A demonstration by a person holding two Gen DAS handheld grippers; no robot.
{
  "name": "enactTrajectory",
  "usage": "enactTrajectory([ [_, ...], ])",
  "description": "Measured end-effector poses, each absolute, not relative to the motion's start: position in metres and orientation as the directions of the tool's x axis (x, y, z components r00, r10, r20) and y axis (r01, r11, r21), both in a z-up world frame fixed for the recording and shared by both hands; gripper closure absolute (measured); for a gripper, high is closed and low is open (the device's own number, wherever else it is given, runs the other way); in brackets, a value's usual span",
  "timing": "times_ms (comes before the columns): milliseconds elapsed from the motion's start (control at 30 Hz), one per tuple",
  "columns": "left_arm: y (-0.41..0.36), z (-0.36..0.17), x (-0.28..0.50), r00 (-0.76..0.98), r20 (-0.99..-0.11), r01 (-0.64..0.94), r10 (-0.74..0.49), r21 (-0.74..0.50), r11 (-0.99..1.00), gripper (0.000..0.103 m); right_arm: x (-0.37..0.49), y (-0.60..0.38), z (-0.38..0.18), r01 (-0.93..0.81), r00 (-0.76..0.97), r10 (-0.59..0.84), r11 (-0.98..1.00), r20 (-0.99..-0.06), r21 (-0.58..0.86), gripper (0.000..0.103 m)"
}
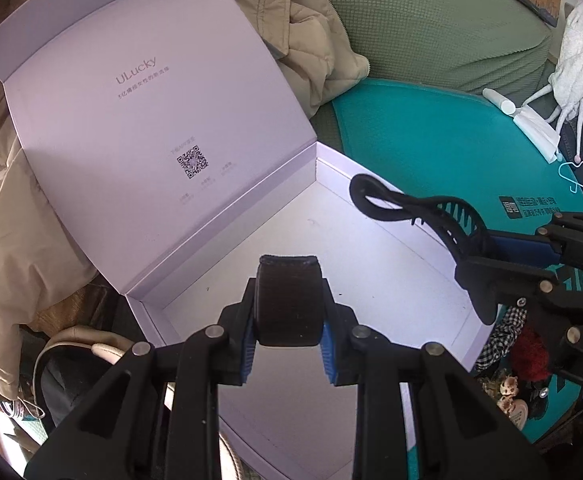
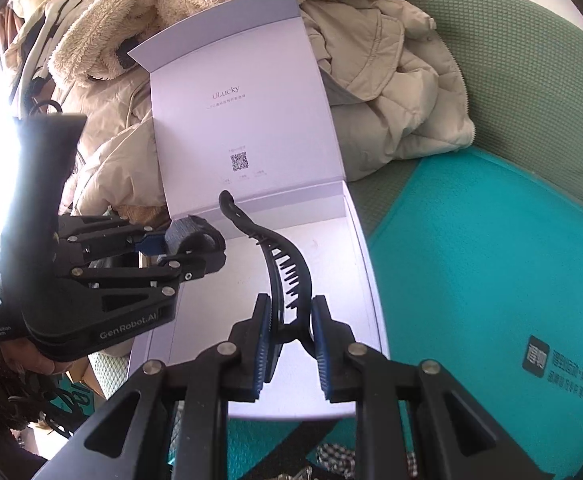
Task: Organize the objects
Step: 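Carry the black hair tie and black claw clip with both tools into the white box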
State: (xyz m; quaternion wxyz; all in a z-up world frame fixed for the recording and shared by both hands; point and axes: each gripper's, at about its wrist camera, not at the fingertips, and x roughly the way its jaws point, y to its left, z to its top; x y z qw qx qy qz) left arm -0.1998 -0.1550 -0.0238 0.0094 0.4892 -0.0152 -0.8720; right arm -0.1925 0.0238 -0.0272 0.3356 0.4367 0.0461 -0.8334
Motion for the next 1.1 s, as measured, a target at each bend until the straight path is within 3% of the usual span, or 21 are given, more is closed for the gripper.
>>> enactTrajectory([
  [1100,-0.181,-0.085,-0.245,-0.37,-0.916,0.103,-0.155,0.125,-0.987,0.078,-0.245,-0.036,-0.093,0.619,-0.29,-0.427,-0.766,-0.856,0.173,0.083],
])
